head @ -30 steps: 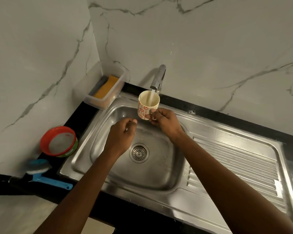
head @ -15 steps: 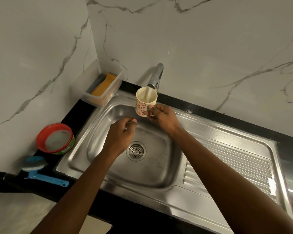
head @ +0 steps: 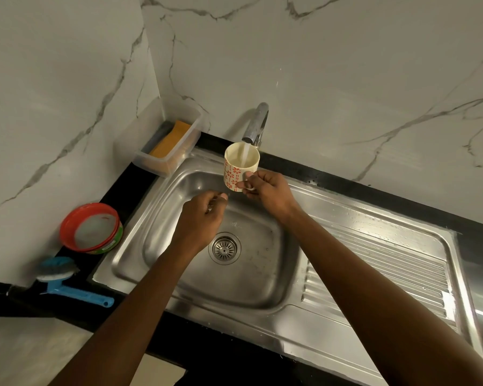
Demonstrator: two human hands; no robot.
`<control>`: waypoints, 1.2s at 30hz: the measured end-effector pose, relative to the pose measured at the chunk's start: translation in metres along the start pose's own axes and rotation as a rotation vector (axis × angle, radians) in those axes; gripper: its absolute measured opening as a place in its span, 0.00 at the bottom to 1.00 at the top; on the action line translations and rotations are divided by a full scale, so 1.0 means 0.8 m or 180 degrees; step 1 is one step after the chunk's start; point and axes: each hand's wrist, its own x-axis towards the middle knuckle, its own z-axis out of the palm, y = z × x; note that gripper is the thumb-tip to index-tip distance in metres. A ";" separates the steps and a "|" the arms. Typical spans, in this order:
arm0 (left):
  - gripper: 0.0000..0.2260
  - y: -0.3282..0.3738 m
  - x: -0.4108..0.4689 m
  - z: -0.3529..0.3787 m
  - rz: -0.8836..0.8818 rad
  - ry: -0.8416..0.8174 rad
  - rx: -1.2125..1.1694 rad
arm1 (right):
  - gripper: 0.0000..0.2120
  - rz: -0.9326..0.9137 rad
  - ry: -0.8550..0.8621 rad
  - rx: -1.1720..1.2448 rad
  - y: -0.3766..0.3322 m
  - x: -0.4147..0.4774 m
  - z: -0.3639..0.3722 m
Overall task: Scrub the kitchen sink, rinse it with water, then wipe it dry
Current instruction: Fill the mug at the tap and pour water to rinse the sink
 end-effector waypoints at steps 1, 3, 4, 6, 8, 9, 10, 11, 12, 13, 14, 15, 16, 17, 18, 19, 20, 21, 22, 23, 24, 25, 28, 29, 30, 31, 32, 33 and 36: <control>0.16 0.000 0.000 0.000 0.0005 0.0006 0.0008 | 0.10 0.0004 0.0003 -0.0013 0.000 0.000 0.001; 0.15 0.000 0.000 0.000 -0.0005 0.0026 0.0014 | 0.09 0.0009 0.0014 -0.0008 0.001 0.001 0.002; 0.15 0.000 0.000 0.000 -0.0013 0.0035 0.0007 | 0.09 0.0015 0.0020 0.0009 0.002 0.001 0.003; 0.15 -0.001 0.001 0.000 -0.0024 0.0041 0.0007 | 0.10 0.0037 0.0027 0.0038 0.003 0.003 0.004; 0.15 -0.002 0.001 0.000 -0.0032 0.0045 0.0013 | 0.12 0.0060 0.0037 0.0026 0.005 0.004 0.006; 0.15 -0.002 0.002 0.000 -0.0036 0.0045 0.0011 | 0.13 0.0071 0.0041 0.0016 0.006 0.005 0.006; 0.15 -0.003 0.002 0.000 -0.0040 0.0040 0.0009 | 0.13 0.0081 0.0038 0.0015 0.007 0.006 0.006; 0.15 -0.003 0.002 -0.001 -0.0040 0.0035 0.0011 | 0.13 0.0089 0.0032 0.0019 0.007 0.006 0.007; 0.15 -0.003 0.002 -0.001 -0.0036 0.0035 0.0017 | 0.13 0.0101 0.0030 0.0022 0.007 0.007 0.007; 0.15 -0.003 0.002 -0.001 -0.0030 0.0040 0.0021 | 0.13 0.0113 0.0033 0.0022 0.007 0.007 0.007; 0.15 -0.003 0.002 -0.001 -0.0026 0.0045 0.0021 | 0.13 0.0119 0.0041 0.0018 0.007 0.007 0.007; 0.15 -0.003 0.002 -0.001 -0.0025 0.0047 0.0021 | 0.13 0.0114 0.0051 0.0005 0.006 0.008 0.007; 0.15 -0.003 0.002 -0.001 -0.0025 0.0050 0.0024 | 0.13 0.0103 0.0056 -0.0007 0.006 0.008 0.007; 0.16 -0.003 0.003 -0.002 -0.0029 0.0052 0.0028 | 0.13 0.0095 0.0057 -0.0009 0.006 0.008 0.007; 0.16 -0.003 0.003 -0.002 -0.0034 0.0055 0.0031 | 0.14 0.0093 0.0054 -0.0001 0.006 0.008 0.007; 0.15 -0.003 0.003 -0.002 -0.0044 0.0057 0.0030 | 0.14 0.0093 0.0048 0.0011 0.005 0.008 0.006; 0.15 -0.003 0.003 -0.002 -0.0048 0.0058 0.0026 | 0.14 0.0094 0.0041 0.0023 0.004 0.008 0.006; 0.15 -0.002 0.003 -0.002 -0.0048 0.0057 0.0023 | 0.14 0.0090 0.0031 0.0032 0.004 0.007 0.005; 0.15 -0.003 0.003 -0.001 -0.0043 0.0051 0.0020 | 0.13 0.0087 0.0024 0.0033 0.003 0.007 0.005; 0.16 -0.003 0.003 -0.001 -0.0037 0.0048 0.0016 | 0.13 0.0085 0.0020 0.0031 0.003 0.006 0.004; 0.15 -0.004 0.004 -0.002 -0.0029 0.0049 0.0013 | 0.14 0.0082 0.0016 0.0028 0.003 0.006 0.004; 0.15 -0.004 0.004 -0.002 -0.0020 0.0052 0.0013 | 0.14 0.0078 0.0013 0.0024 0.003 0.005 0.004; 0.15 -0.003 0.004 -0.002 -0.0009 0.0052 0.0009 | 0.13 0.0057 0.0014 0.0000 0.003 0.004 0.004; 0.15 -0.003 0.004 -0.002 -0.0013 0.0049 0.0008 | 0.13 0.0055 0.0010 -0.0007 0.002 0.004 0.003; 0.15 -0.002 0.003 -0.001 -0.0017 0.0045 0.0011 | 0.13 0.0056 0.0009 -0.0007 0.002 0.004 0.003; 0.15 -0.001 0.003 -0.001 -0.0023 0.0042 0.0018 | 0.12 0.0061 0.0011 0.0000 0.002 0.003 0.003; 0.15 -0.001 0.003 -0.001 -0.0027 0.0042 0.0026 | 0.12 0.0065 0.0015 0.0006 0.002 0.003 0.002; 0.15 -0.001 0.003 -0.001 -0.0030 0.0045 0.0032 | 0.12 0.0067 0.0020 0.0008 0.001 0.002 0.002; 0.15 -0.001 0.002 0.001 -0.0033 0.0051 0.0050 | 0.13 0.0047 0.0033 0.0005 0.001 0.001 0.001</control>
